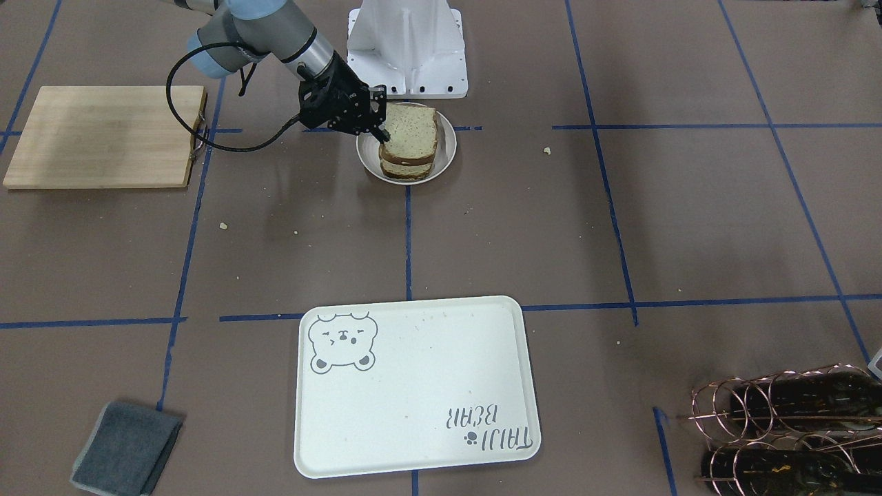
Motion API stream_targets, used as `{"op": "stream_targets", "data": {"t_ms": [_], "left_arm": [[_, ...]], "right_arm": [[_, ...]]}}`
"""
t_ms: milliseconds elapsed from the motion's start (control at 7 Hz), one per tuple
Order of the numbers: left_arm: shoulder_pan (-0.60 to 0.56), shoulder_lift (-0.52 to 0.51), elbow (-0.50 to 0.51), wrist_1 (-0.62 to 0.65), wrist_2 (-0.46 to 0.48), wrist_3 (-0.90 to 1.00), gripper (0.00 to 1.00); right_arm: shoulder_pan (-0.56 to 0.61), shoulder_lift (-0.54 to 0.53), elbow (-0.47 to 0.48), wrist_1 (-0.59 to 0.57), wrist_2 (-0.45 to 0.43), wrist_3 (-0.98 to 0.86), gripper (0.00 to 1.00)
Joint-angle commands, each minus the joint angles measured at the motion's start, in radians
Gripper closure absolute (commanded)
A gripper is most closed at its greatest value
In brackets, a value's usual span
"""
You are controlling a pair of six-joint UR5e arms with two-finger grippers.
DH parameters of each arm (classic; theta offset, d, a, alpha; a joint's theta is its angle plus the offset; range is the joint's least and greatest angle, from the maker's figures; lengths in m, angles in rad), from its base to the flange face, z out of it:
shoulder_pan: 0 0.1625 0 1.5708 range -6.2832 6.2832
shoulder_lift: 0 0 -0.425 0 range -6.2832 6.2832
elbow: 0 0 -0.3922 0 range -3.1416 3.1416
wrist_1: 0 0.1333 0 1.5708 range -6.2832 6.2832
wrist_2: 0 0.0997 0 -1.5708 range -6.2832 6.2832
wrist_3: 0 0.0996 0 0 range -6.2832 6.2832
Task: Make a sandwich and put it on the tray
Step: 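Lay the bread slice on the egg and open the right gripper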
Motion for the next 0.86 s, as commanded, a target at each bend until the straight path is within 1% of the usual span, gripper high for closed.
{"op": "stream_targets", "data": {"t_ms": [0, 143, 286, 571, 714], "left_arm": [[0.0, 0.0, 0.011, 0.0, -0.001, 0.0, 0.0], [0.001, -0.003, 0.029, -0.003, 0.0, 0.0, 0.0], [0.002, -0.003, 0.028, -0.003, 0.0, 0.0, 0.0], [0.0, -0.003, 0.025, -0.003, 0.0, 0.0, 0.0], [0.0, -0.003, 0.028, -0.005, -0.004, 0.0, 0.0]], "right_arm": [[0.002, 0.004, 0.029, -0.115, -0.001, 0.0, 0.0], [0.039, 0.006, 0.089, -0.232, 0.023, -0.002, 0.0], [0.106, 0.009, 0.133, -0.394, 0.116, -0.002, 0.0], [0.283, 0.006, 0.142, -0.547, 0.285, -0.032, 0.0], [0.395, 0.005, 0.143, -0.621, 0.377, -0.148, 0.0]]}}
